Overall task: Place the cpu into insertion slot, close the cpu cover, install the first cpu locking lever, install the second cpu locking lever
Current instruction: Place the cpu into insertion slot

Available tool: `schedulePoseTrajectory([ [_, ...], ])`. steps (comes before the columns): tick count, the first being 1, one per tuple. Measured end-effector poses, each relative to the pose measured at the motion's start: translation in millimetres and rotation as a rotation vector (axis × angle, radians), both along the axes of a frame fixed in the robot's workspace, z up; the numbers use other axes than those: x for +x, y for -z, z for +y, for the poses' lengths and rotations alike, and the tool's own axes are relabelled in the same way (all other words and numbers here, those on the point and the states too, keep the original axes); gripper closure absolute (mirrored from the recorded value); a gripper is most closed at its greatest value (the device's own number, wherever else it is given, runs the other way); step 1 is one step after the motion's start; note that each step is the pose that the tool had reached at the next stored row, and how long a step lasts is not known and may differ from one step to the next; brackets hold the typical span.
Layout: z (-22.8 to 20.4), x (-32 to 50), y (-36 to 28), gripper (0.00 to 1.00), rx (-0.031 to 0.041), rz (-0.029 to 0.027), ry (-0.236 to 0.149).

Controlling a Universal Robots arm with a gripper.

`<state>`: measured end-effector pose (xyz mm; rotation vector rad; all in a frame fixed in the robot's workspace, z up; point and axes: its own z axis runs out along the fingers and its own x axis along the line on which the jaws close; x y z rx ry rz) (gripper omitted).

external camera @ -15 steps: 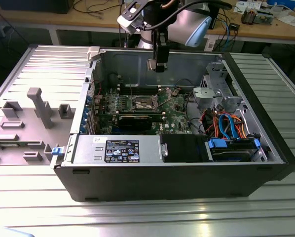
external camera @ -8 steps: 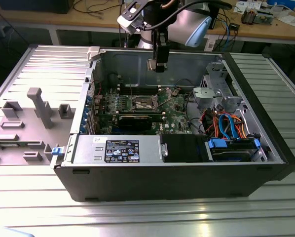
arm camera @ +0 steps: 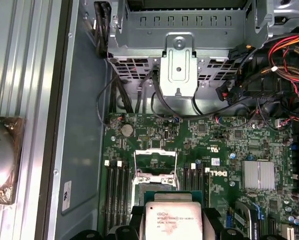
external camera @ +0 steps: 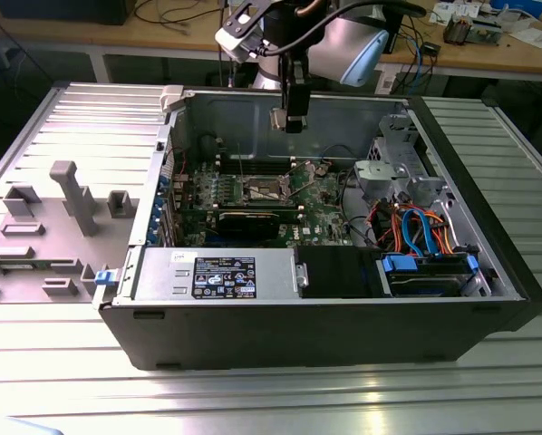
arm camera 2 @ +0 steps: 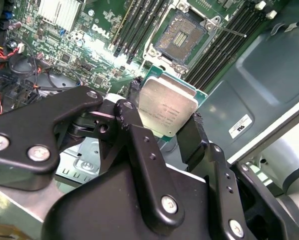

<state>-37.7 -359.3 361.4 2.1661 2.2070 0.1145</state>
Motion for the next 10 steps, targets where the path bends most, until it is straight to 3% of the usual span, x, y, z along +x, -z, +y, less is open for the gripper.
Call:
schedulePoseTrajectory([
  [3,0.0,-0.1,0.6,0.46,-0.0002,0.0002,0.048],
  [10,0.3,-1.0,5.9,0.46,-0.0003,0.0004,0.049],
])
